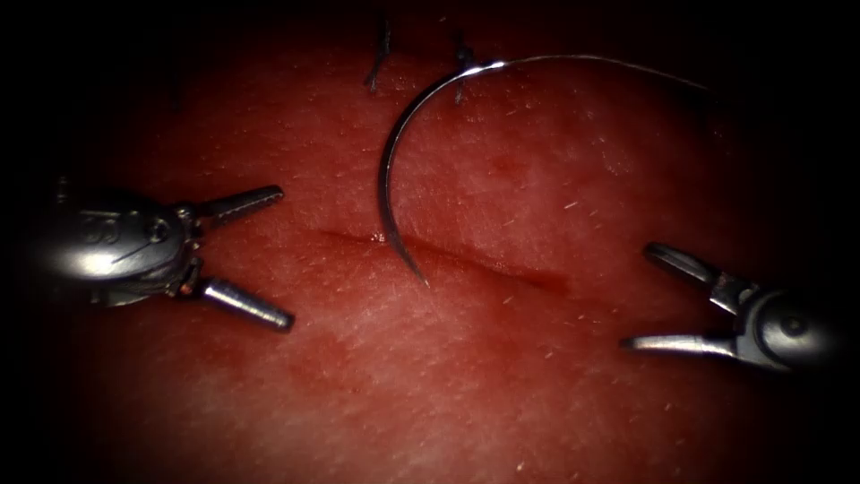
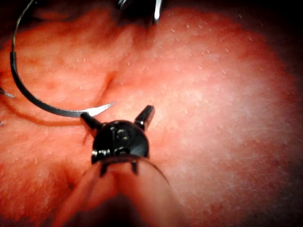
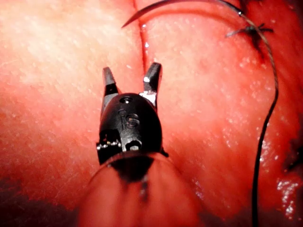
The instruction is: Wound Closure
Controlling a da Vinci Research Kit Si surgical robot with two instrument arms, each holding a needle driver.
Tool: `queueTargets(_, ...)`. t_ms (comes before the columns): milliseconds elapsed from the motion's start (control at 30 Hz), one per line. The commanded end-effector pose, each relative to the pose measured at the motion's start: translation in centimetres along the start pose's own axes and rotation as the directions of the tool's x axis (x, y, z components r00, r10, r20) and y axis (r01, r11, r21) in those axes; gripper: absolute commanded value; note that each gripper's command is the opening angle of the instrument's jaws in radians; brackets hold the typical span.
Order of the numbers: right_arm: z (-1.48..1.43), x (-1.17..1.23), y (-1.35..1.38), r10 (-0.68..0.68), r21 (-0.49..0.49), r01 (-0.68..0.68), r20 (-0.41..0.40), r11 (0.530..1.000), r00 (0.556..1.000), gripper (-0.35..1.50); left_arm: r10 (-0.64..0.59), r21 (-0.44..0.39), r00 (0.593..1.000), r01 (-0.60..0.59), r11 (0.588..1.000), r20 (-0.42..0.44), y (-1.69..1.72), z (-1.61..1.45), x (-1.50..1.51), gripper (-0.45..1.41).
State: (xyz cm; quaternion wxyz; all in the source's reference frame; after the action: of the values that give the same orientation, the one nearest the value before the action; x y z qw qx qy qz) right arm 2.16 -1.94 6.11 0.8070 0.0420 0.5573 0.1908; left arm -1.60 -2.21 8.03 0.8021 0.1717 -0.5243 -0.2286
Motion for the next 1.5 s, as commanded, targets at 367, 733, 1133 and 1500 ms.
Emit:
queueTargets(367, 0.07, -0.07, -0.03, 0.0, 0.002, 0.0, 0.001, 1.0, 1.0, 0.56, -0.038, -0.142, 0.999, 0.033, 0.989, -0.032, -0.03, 0.13, -0.03, 0.85)
queueTargets(733, 0.14, -0.06, -0.07, 0.003, 0.004, -0.003, 0.013, 1.0, 1.0, 0.62, -0.438, -0.366, 0.896, 0.434, 0.823, 0.077, 0.07, 0.67, -0.25, 1.1)
queueTargets(1133, 0.25, -0.05, -0.16, -0.027, 0.013, 0.026, 0.039, 1.0, 0.999, 0.71, -0.575, -0.5, 0.802, 0.57, 0.652, 0.164, 0.47, 1.04, -0.19, 0.77)
queueTargets(1500, 0.24, -0.02, -0.17, -0.037, 0.015, 0.036, 0.039, 0.999, 0.999, 0.71, -0.588, -0.562, 0.807, 0.51, 0.651, 0.052, 0.65, 1.27, 0.39, 0.88)
